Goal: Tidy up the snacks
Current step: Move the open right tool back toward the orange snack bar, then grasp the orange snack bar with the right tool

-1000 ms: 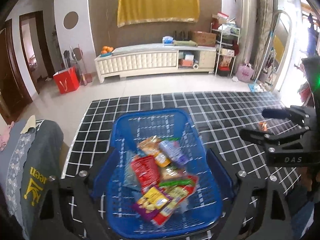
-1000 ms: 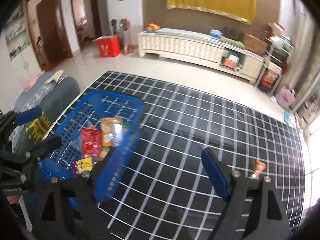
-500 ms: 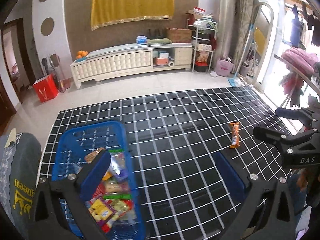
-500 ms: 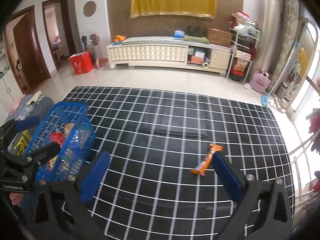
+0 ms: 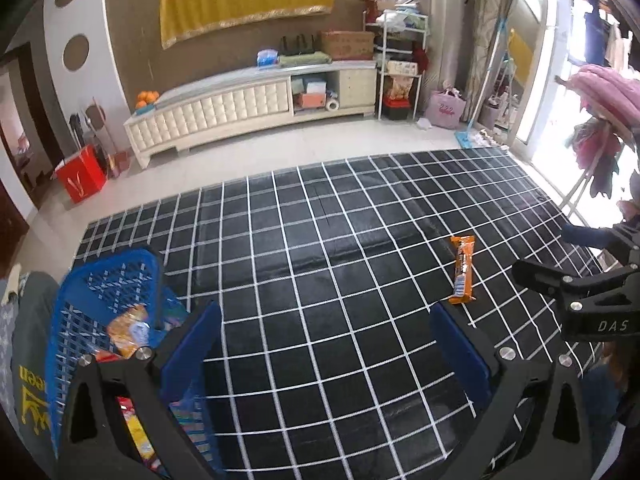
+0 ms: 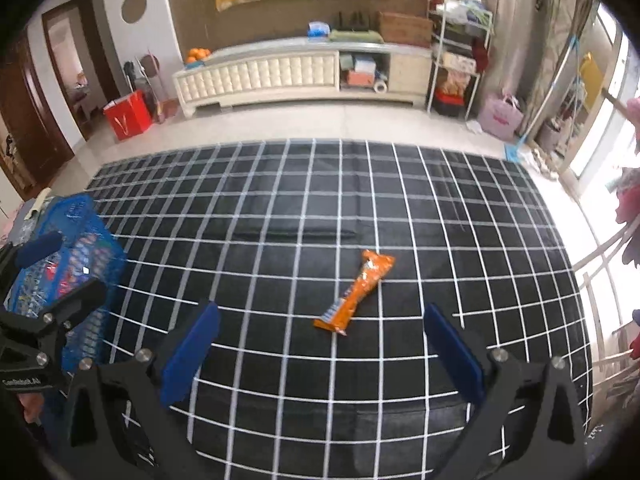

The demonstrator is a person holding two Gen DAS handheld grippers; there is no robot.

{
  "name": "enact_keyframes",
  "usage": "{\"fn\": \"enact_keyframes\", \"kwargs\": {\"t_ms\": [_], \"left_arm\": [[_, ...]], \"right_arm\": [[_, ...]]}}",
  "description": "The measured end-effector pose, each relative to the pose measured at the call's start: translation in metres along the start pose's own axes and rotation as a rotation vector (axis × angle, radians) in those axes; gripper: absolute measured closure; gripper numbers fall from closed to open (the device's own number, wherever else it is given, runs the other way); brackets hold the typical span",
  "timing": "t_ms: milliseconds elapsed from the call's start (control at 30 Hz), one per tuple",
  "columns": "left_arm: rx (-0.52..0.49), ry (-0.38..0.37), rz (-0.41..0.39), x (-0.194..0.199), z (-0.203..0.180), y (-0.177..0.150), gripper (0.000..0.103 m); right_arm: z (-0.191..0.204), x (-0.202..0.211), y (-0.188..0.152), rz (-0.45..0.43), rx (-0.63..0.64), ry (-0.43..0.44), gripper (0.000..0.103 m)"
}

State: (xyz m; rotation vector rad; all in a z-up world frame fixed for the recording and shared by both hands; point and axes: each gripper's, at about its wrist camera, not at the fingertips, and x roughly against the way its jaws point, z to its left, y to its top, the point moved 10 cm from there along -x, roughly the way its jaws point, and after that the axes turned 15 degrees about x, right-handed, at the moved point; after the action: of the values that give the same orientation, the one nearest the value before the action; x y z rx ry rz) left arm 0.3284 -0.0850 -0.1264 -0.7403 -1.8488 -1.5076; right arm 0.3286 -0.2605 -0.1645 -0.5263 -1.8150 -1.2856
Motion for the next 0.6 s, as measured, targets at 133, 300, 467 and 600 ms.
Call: {"fn": "enact_keyframes", "kwargs": {"t_ms": [133,300,467,600], "left_arm": [[0.020,0.071,-0.003,-0.024,0.004,-0.001,0.000],[0.066,0.040,0.065,-0.060,0.002,-0.006,0.000],[0.071,0.060,0.091,-0.084,0.003,-0.003,0.000],[0.071,0.043,0.104,-0.099,-0.001,-0.001,0.000]], "right_arm": [[-0.011,-0.030,-0.007,0.045,-0.006,0.012,0.000],[-0.022,-0.064,-0.012,0.082,-0.044,0.043,0.000],[-0.035,-0.093,-0.014,0.113,-0.097,0.047,0.000],[-0.037,-0.108,-0.016,0.130,-0.101,0.050,0.002]]}}
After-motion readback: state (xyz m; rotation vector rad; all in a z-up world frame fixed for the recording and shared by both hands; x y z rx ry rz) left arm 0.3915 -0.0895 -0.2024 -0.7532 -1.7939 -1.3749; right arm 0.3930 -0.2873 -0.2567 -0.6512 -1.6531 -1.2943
